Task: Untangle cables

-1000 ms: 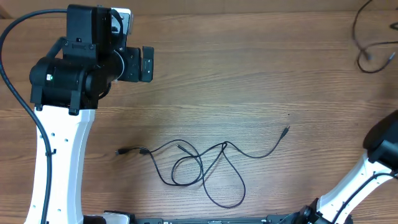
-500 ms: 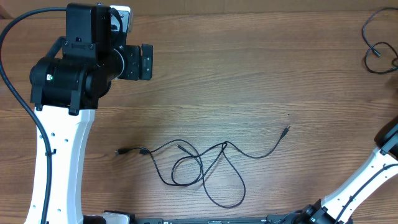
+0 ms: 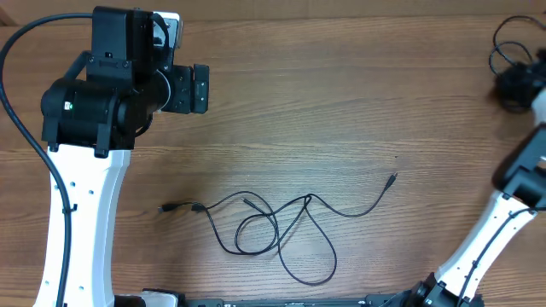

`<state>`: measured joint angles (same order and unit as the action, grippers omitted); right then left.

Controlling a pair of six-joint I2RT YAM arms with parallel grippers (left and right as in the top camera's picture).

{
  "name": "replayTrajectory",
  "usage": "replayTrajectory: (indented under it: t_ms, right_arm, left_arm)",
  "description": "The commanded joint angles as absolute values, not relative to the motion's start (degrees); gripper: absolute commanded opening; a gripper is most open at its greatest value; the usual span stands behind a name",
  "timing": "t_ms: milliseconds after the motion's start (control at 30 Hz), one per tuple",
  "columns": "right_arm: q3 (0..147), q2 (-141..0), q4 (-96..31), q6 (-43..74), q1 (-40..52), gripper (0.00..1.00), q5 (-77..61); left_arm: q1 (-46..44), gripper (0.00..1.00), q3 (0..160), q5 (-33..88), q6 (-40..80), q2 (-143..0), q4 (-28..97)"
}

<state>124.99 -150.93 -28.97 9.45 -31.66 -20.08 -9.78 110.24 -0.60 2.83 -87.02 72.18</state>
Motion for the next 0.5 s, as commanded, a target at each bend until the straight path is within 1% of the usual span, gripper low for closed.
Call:
replayTrajectory:
  t_ms: [0,233,467]
  right_arm:
    - [124.09,-154.74,-28.49,10.31,-28.27,0.04,-17.04]
    - [124.09,-154.74,-29.69,10.28,-28.23,0.04,-16.1]
    - [125.91,-154.67,-31.0,11.55,-32.58,0.04,-17.65]
  left_arm:
    - [-9.89,0.93,110.28,0.1,3.42,-87.0,72.23]
    - [-9.89,0.93,110.28,0.08,3.4,-87.02,72.79]
    - [-9.89,0.93,110.28,0.05,3.38,-87.02,72.84]
